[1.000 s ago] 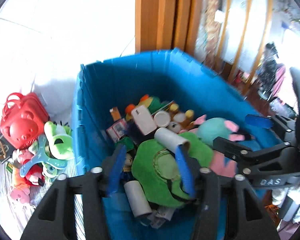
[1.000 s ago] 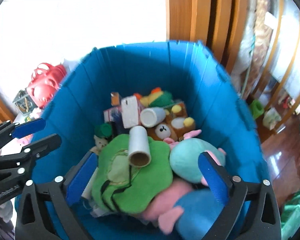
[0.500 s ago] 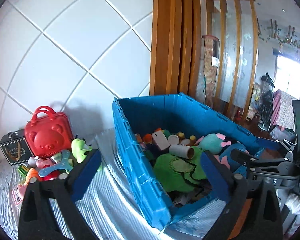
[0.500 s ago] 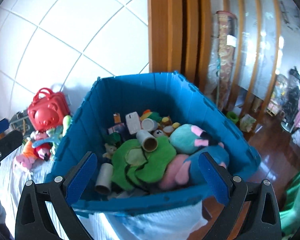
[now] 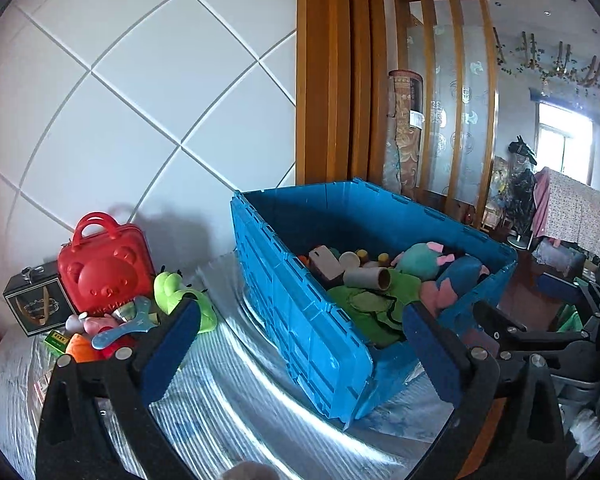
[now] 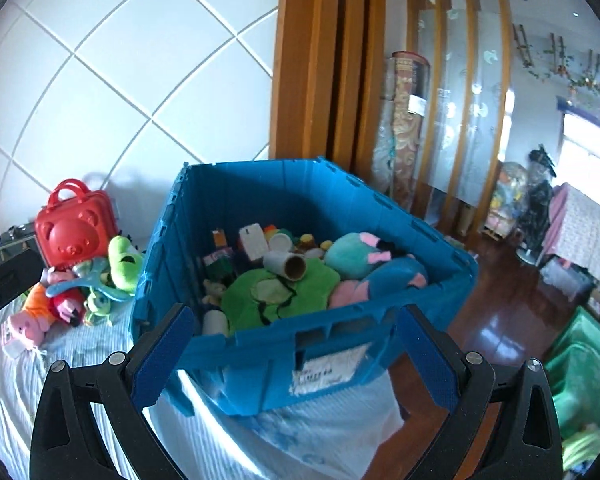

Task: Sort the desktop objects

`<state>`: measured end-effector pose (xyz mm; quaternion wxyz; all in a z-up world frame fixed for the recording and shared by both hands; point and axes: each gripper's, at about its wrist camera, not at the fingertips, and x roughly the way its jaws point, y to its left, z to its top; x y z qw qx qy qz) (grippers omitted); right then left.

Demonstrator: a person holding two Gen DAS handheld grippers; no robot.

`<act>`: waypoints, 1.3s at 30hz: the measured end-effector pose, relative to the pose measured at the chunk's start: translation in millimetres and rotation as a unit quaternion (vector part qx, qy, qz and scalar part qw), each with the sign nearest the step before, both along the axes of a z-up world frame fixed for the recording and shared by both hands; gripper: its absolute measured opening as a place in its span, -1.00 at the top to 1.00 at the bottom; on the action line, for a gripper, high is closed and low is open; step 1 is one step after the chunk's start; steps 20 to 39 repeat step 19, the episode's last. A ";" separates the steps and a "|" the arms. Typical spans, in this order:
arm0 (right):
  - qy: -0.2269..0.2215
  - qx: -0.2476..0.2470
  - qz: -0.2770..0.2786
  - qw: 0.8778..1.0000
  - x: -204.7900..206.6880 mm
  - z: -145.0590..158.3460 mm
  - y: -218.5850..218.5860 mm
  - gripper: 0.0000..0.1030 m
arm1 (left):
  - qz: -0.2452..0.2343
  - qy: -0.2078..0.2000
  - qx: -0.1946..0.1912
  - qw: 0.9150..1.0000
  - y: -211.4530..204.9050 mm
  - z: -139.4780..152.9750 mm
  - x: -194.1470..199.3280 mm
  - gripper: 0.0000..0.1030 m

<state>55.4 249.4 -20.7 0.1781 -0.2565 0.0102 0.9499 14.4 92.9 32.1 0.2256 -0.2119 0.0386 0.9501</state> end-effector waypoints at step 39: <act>-0.002 -0.010 -0.019 1.000 11.0 -3.2 -15.6 -0.99 | -0.008 -0.008 0.006 1.000 -17.0 -4.9 8.8 -0.99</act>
